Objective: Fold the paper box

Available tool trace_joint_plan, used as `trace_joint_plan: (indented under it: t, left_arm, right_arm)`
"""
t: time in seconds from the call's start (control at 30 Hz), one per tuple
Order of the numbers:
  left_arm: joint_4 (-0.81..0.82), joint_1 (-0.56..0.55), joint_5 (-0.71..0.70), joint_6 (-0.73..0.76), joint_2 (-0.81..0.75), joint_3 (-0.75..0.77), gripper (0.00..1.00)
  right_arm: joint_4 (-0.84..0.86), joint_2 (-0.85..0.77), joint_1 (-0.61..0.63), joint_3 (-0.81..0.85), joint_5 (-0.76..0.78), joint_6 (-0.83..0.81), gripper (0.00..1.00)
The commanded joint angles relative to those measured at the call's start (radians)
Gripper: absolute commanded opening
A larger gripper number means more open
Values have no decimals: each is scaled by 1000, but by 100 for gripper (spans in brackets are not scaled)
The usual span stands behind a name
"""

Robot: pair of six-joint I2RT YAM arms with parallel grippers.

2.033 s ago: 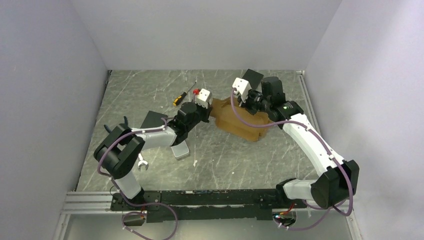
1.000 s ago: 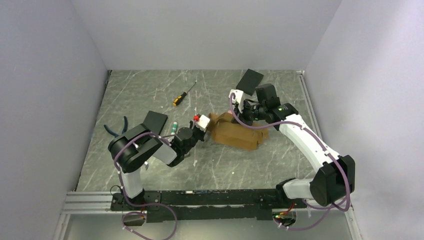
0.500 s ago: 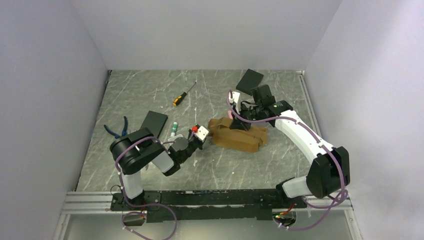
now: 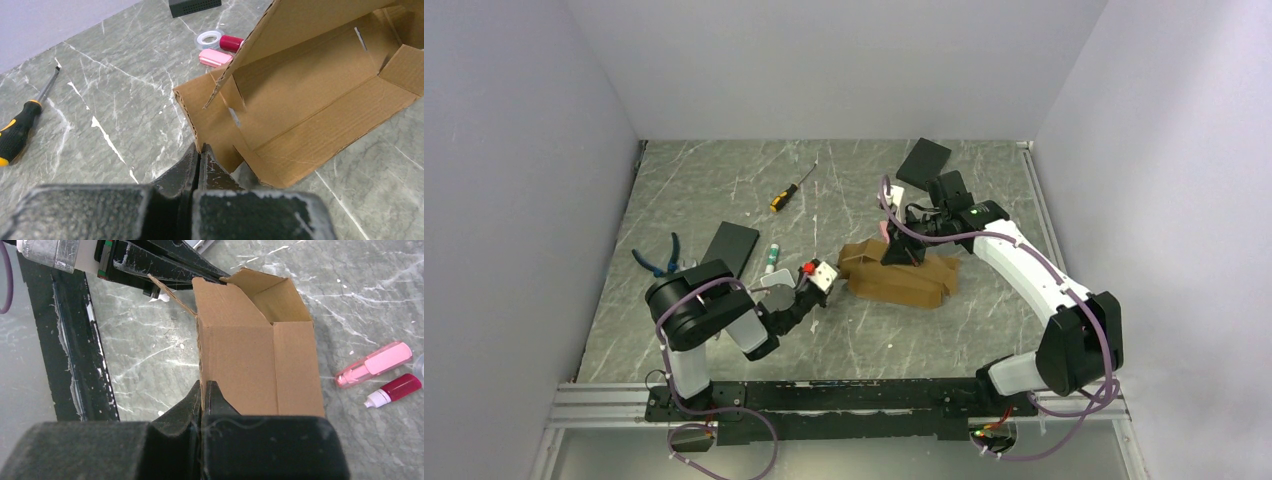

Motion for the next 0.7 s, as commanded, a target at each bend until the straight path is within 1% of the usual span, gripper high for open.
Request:
trace_joint_plan:
  t: [0.0, 0.3, 0.67]
  left_arm:
    - [59, -15, 26, 14, 11, -17, 0]
    - [59, -20, 24, -3, 10, -41, 0]
    - [58, -29, 57, 3, 0, -46, 0]
  right_arm:
    - [16, -11, 4, 8, -48, 54, 0]
    - [105, -43, -17, -31, -20, 141, 0]
    - [144, -68, -36, -65, -4, 160, 0]
